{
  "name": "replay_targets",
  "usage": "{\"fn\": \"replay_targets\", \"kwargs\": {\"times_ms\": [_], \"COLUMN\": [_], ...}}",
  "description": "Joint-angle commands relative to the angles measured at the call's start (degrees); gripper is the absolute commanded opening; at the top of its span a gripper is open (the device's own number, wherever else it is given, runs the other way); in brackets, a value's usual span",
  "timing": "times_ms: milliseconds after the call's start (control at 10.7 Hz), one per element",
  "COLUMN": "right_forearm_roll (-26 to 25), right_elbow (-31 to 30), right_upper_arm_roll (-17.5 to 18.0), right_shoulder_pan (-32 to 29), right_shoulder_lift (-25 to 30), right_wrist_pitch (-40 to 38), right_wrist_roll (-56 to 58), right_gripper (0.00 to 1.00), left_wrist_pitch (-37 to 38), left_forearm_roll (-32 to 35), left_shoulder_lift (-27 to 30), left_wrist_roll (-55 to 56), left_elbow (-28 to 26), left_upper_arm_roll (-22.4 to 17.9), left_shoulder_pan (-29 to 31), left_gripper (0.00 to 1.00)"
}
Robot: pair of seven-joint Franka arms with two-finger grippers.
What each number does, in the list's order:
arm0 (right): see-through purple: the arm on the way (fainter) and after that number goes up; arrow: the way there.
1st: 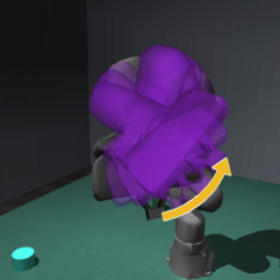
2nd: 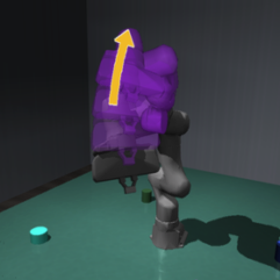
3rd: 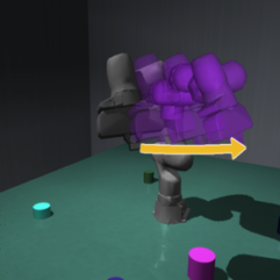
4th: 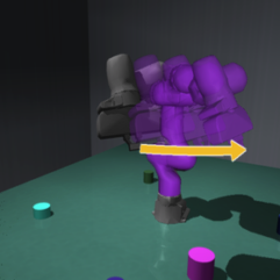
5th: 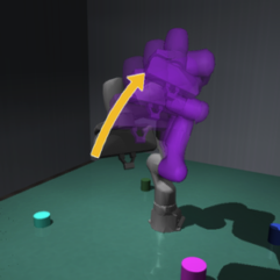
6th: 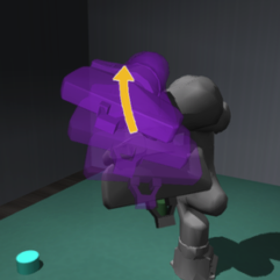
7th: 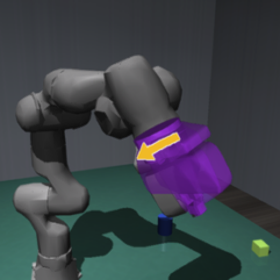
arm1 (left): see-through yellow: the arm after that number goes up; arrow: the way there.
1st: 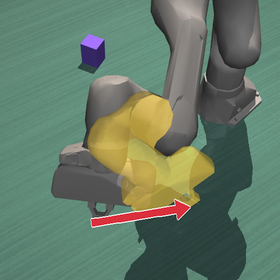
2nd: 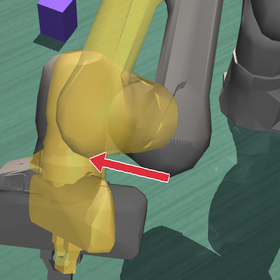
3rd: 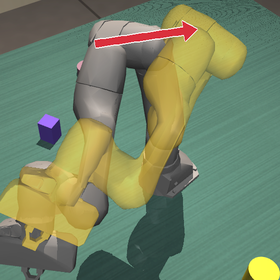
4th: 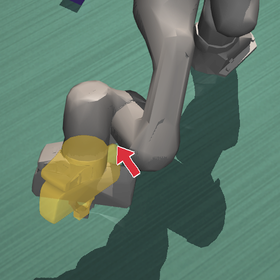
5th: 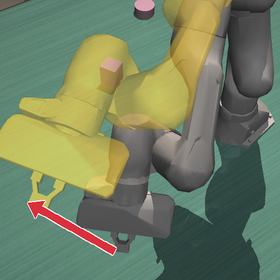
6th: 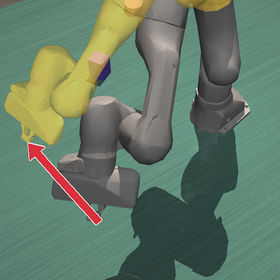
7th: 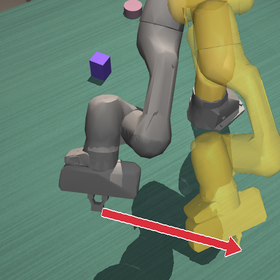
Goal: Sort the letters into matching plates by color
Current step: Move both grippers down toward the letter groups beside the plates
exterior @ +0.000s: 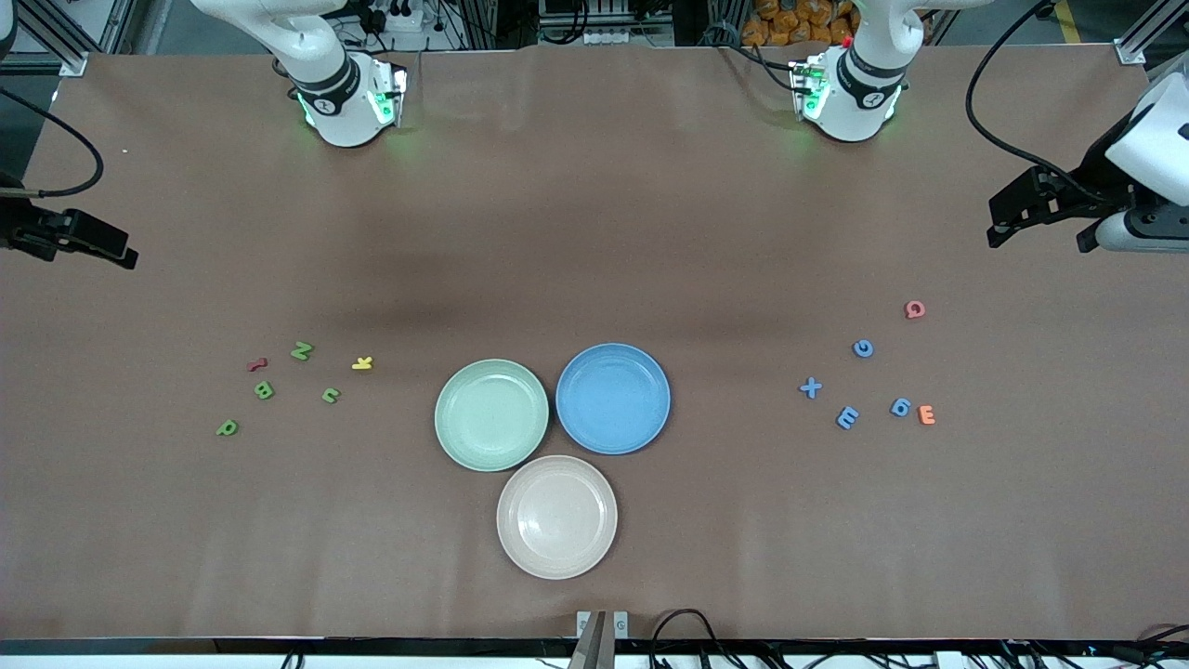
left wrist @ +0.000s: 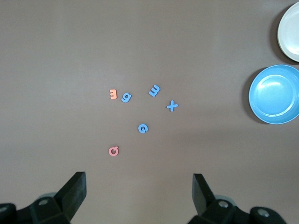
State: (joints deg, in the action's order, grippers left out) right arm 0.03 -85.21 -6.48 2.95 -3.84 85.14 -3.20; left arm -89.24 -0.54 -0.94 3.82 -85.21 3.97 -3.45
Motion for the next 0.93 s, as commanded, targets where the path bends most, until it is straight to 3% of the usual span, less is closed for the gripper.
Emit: {"fn": "replay_targets", "kwargs": {"times_ms": [0, 374, 841], "right_forearm_roll": [0.06, 0.15, 1.55], "right_elbow": [0.22, -0.4, -9.43], "right_upper_arm_roll": [0.06, 0.15, 0.06], "right_shoulder_pan": [0.04, -0.05, -0.23], "right_shoulder_lift": [-0.03, -0.03, 0.06], "right_wrist_pitch": [-0.41, 0.9, 10.37], "right_wrist_roll": [-0.23, -0.67, -5.75], "right_gripper": [1.0, 1.0, 1.0], "left_wrist_pitch": [1.18, 1.0, -3.04], "left_forearm_roll": [-0.34, -0.25, 0.45], "left_shoulder_lift": [-0.74, -1.44, -5.56], "left_wrist_roll": [0.67, 1.1, 5.66], "left_elbow": [1.71, 1.89, 0.58], "left_upper_arm_roll": [0.51, 0.16, -0.28], "left_shoulder_pan": [0.55, 0.73, 1.78], "left_gripper": [1.0, 1.0, 1.0]}}
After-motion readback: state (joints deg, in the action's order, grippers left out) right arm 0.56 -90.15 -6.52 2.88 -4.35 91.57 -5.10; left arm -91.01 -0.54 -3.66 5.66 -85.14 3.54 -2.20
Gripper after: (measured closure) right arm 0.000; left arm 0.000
